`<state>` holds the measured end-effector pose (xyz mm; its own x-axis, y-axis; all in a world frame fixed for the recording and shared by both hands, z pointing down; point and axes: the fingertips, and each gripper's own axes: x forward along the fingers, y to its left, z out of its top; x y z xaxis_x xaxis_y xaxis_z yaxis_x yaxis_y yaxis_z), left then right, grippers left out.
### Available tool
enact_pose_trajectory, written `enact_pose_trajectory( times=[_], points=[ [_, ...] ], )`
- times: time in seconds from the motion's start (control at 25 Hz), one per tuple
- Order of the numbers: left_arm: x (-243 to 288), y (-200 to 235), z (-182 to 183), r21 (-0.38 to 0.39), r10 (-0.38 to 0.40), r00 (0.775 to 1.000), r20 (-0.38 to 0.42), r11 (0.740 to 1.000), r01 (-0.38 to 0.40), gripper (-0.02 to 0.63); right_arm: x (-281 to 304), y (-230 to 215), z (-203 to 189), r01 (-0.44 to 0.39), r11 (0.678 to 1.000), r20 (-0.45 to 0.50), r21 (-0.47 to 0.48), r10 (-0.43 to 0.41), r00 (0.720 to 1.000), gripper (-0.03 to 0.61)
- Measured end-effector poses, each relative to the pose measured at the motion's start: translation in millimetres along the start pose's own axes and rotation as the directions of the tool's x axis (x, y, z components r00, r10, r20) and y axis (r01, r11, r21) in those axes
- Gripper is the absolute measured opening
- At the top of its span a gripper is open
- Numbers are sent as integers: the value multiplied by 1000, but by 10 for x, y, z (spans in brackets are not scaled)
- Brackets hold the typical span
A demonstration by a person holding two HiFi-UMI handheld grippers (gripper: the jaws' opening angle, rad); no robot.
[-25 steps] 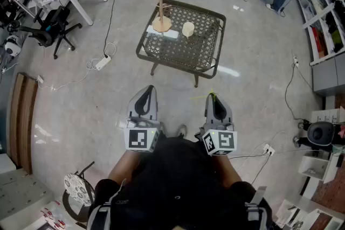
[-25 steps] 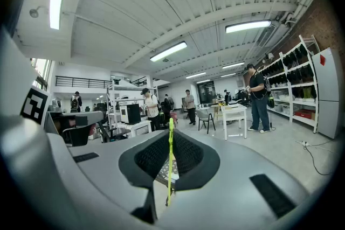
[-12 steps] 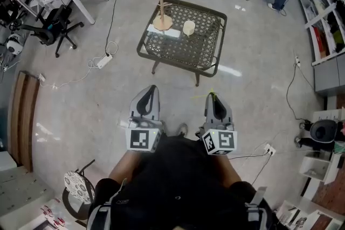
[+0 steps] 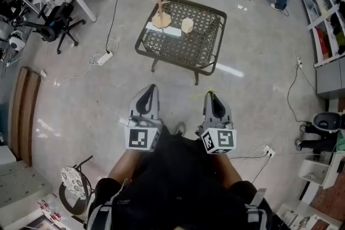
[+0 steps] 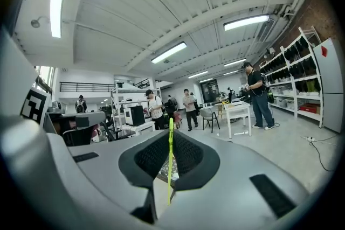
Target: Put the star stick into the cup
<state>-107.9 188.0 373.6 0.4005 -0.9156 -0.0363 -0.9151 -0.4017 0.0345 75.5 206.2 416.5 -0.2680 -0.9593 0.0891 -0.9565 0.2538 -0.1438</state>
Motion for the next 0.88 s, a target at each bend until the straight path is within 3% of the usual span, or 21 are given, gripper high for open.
enact_pose_trajectory(
  times=[0.44,0.88],
  points=[
    [166,-156,-194,-14,35,999,-25,999,-35,15,120,-269,-33,-34,999,11,9,34,999,21],
    [1010,27,-327,-14,25,1000,-19,1000,-25,15,912,-633,-24,-40,999,6,-13,40,999,21]
  ],
)
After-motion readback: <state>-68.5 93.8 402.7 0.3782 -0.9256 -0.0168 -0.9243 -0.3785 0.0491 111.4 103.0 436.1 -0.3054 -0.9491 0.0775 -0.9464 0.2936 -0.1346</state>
